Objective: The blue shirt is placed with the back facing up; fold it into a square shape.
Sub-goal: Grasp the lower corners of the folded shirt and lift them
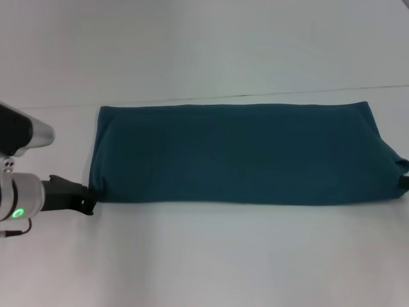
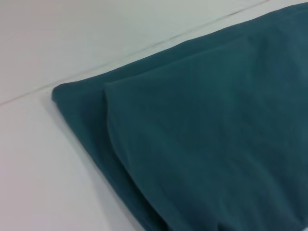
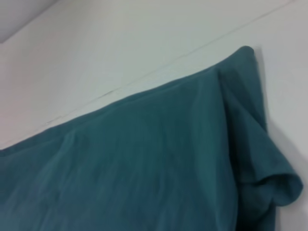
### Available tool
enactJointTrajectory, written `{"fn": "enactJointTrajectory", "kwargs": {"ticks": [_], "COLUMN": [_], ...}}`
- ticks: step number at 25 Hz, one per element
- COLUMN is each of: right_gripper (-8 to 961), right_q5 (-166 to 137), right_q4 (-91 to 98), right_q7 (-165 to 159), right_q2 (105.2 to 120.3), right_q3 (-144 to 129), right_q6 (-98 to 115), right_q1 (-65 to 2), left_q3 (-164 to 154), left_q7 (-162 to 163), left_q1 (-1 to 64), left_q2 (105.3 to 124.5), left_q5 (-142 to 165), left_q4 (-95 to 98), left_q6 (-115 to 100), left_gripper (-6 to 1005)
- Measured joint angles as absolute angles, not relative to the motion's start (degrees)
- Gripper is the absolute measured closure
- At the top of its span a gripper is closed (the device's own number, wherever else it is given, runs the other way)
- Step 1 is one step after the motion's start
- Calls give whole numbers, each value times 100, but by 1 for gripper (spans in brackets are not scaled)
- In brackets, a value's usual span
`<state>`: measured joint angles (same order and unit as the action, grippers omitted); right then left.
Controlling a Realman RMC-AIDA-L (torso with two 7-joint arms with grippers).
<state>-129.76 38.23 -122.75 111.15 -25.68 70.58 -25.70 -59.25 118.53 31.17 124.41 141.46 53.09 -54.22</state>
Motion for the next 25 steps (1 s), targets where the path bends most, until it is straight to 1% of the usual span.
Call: {"fn": "enactJointTrajectory", "kwargs": {"ticks": [6, 13, 25], "right_gripper": [943, 944, 943], "right_q5": [-12908, -12884, -12875], "right_q4": [3840, 3856, 3869], "right_q7": [-12008, -11817, -11678], "right_q2": [11101, 11111, 11106], "right_q3": [-2437, -2277, -1913], "right_q6": [7310, 7571, 7851], "right_q1": [-2518, -2359, -2103], "left_q3": [-5883, -5872, -5404], "left_q7": [11954, 11970, 11837], "left_q1": [2739, 2392, 2243], "left_q2": [12455, 12454, 12435], "left_q5": [14038, 13960, 13955], "left_q4": [5870, 6185, 6285], "left_q6": [-6128, -6460, -6601], "left_gripper": [988, 987, 985]}}
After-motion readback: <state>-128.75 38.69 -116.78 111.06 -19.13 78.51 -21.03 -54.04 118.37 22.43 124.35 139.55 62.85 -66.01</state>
